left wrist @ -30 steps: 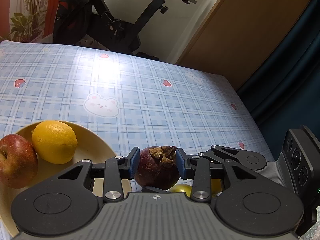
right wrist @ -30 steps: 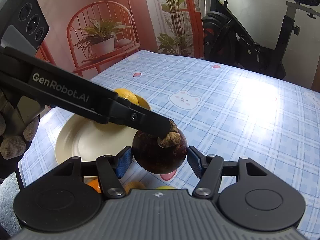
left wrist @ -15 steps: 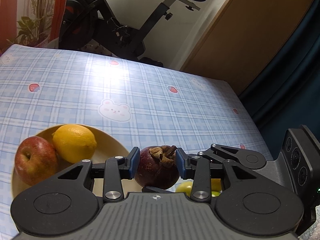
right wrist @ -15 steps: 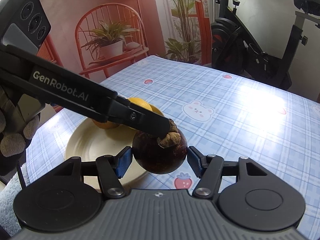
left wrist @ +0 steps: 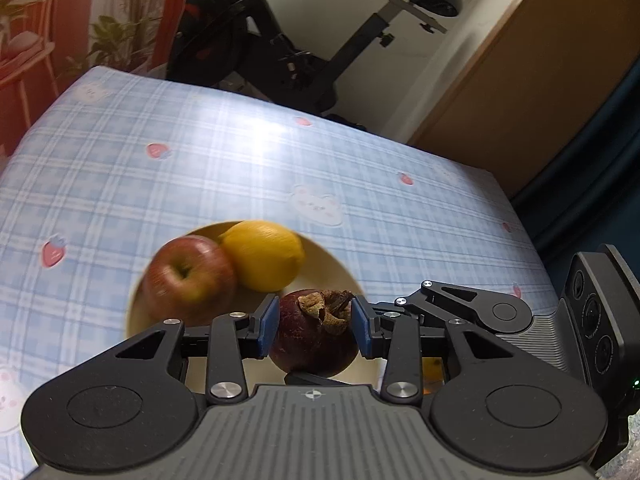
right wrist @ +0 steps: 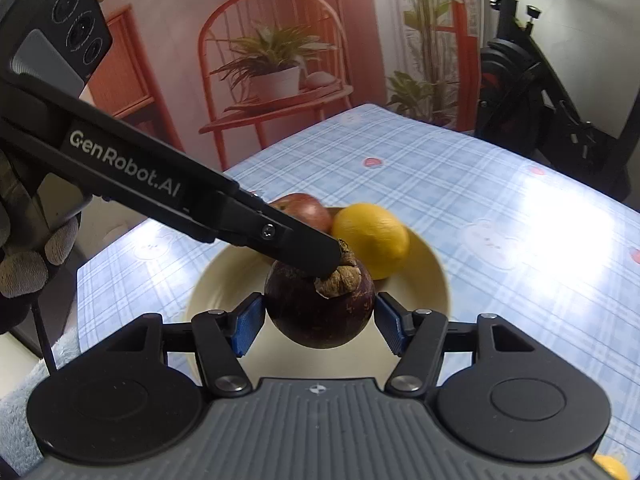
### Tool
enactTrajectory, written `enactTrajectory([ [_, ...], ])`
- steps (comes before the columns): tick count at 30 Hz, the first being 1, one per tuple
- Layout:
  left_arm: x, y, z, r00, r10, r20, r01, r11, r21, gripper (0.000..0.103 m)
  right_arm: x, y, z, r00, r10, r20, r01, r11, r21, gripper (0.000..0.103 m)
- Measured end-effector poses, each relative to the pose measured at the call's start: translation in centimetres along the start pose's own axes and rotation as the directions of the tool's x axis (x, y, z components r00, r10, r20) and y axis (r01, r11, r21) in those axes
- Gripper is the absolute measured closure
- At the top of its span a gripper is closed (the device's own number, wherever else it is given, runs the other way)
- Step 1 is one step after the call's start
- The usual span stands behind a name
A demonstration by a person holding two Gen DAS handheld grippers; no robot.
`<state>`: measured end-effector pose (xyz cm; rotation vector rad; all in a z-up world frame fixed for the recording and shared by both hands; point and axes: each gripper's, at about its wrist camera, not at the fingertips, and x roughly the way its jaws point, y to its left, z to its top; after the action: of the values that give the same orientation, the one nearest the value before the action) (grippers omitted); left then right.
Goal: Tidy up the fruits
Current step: 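Carry the mangosteen onto the cream plate and open both grippers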
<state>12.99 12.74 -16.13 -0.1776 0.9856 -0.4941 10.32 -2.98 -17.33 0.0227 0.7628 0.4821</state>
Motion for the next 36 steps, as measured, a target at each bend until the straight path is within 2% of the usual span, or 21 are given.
enactTrajectory([
  [12,-1.9,3.5,-1.0,0.998,0.055,0.016,-0.054,0.997,-0.058,0.062,3.5,3.5,0.9,0.997,0.061,-0.041,-0.064,0.995,-0.073,0.04],
  [36,-2.2,5.8,-1.7,0.997,0.077,0.032,-0.073,0.992,-0.104,0.062,6.3,5.6,0.5,0.999,0.033,-0.023,-0.036,0.992,-0.123,0.04],
])
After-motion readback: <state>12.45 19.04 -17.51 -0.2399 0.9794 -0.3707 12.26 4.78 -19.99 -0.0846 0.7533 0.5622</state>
